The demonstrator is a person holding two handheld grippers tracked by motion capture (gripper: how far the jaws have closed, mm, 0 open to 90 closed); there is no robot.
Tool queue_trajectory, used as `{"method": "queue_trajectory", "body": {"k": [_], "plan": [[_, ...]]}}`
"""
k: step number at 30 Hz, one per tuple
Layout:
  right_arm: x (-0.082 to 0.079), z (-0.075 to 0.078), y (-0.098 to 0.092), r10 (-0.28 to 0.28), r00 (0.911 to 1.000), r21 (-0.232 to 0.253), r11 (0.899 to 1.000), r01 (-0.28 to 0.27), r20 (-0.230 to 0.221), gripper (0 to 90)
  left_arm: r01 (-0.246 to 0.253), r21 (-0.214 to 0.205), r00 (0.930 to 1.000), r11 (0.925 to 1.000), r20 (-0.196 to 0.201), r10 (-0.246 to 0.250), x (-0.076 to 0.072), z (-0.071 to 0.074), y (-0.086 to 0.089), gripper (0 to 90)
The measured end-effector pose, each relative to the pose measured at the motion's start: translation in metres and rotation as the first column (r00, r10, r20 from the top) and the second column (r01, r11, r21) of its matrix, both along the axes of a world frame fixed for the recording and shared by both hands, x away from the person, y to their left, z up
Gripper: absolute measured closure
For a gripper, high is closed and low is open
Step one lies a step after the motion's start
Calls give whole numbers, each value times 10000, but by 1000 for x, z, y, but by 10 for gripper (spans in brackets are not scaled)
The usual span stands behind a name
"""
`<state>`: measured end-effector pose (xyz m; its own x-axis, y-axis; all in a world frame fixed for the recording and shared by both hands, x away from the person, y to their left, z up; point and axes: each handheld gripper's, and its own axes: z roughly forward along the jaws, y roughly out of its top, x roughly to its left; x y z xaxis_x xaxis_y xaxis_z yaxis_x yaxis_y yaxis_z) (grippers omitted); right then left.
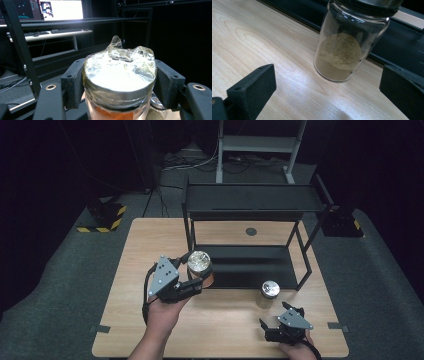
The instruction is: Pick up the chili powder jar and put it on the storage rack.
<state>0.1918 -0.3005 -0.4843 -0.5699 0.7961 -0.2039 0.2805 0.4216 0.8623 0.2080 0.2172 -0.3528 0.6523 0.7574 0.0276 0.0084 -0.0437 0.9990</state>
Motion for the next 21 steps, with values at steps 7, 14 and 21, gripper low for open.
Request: {"method": "queue_trajectory", "body": {"k": [7,14,21], "plan": [[0,0,-1,-18,10000,40,10000,18,0,0,-23,-126,10000,9999,28,23,9,10,-2,343],[0,0,-1,10,10000,56,10000,-10,1,0,-73,-239,9997,9997,210,78,14,21,-4,343],[0,0,-2,-2,10000,93,10000,2,-1,0,-67,-269,9991,9996,410,78,19,28,-8,343]]}}
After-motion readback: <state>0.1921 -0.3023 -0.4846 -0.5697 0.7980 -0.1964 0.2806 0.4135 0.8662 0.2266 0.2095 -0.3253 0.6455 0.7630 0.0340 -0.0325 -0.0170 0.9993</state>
